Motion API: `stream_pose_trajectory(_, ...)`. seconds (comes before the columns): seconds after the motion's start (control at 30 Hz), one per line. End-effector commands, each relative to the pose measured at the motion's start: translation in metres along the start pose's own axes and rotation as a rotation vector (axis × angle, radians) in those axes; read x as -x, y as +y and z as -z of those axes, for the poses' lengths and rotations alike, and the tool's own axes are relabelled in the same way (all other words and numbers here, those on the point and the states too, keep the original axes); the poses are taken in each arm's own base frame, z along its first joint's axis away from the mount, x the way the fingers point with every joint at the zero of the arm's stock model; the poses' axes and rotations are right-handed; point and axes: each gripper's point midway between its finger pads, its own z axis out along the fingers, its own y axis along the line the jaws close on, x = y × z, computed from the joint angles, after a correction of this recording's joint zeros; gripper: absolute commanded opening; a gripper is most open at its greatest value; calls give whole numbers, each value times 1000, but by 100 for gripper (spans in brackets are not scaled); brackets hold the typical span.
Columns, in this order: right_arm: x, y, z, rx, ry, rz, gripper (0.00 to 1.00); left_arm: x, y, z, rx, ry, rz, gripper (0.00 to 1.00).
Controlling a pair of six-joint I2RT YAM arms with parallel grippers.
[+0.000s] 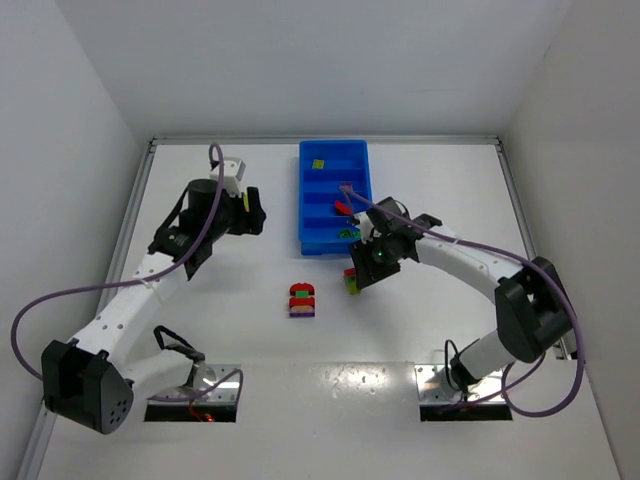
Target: Sort the legos into containers by color
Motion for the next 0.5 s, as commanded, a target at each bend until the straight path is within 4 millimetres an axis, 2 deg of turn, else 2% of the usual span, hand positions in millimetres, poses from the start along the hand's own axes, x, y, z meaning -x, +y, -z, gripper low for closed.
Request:
stream_pose_trajectory(0.0, 17, 11, -11, -40, -54, -68, 49, 6, 7, 5, 22, -40, 23, 75)
stream_pose_trajectory(0.1, 16, 12, -18, -95, -45, -54, 47, 5, 11, 8, 29, -54, 38, 75)
stream_pose_trajectory(0.13, 17, 5, -22, -133, -43, -66, 47, 6, 15, 8, 40, -57, 44, 75)
stream_pose_trajectory(0.23, 23, 2, -29, -186, -43, -58, 47, 0, 22, 9, 59, -49, 63, 75)
stream_pose_trajectory(0.3, 23, -5, -36, -222, -29, -69, 48, 5, 25, 11, 64, -68, 67, 76)
stream_pose_trajectory(0.47, 36, -12, -41, -278, -52, -109, 49, -3, 28, 9, 58, -49, 85, 76)
